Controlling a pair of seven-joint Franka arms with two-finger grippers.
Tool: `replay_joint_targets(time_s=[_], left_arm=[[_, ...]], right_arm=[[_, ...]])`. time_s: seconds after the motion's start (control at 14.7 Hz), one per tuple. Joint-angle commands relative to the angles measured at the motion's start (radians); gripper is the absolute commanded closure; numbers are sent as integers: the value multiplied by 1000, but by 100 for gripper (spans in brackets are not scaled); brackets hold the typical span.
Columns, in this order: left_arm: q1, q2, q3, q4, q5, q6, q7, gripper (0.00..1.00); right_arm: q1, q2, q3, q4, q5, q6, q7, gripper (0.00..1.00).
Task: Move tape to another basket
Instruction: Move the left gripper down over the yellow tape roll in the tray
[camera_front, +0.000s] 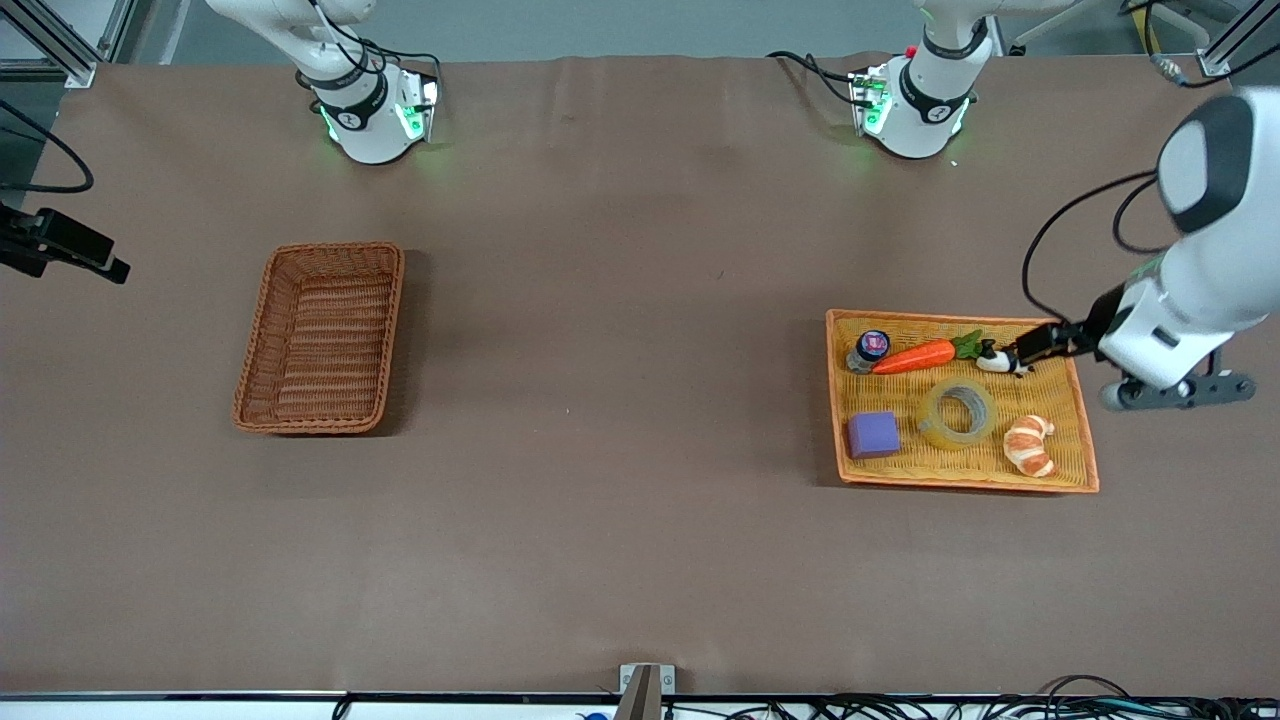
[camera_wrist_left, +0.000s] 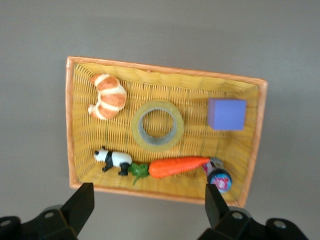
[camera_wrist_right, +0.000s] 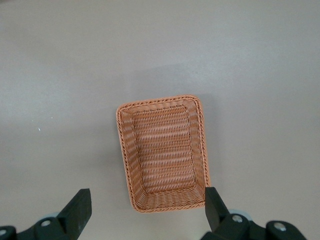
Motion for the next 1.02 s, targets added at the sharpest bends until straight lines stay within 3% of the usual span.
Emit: replay_joint_targets(time_s=[0.0, 0.41, 0.68, 0.95], left_arm=[[28, 69, -3, -15, 15, 41, 70, 0], [30, 243, -1, -35, 16, 151, 132, 0], [67, 271, -3, -156, 108, 327, 132, 0], [53, 336, -3, -149, 114, 331, 129, 1]], right_arm=[[-11, -6, 8, -1, -6, -9, 0, 0], [-8, -5, 10, -5, -9, -8, 1, 0], [-19, -6, 5, -4, -9, -24, 1, 0], [0, -6, 4, -5, -9, -23, 1, 0]])
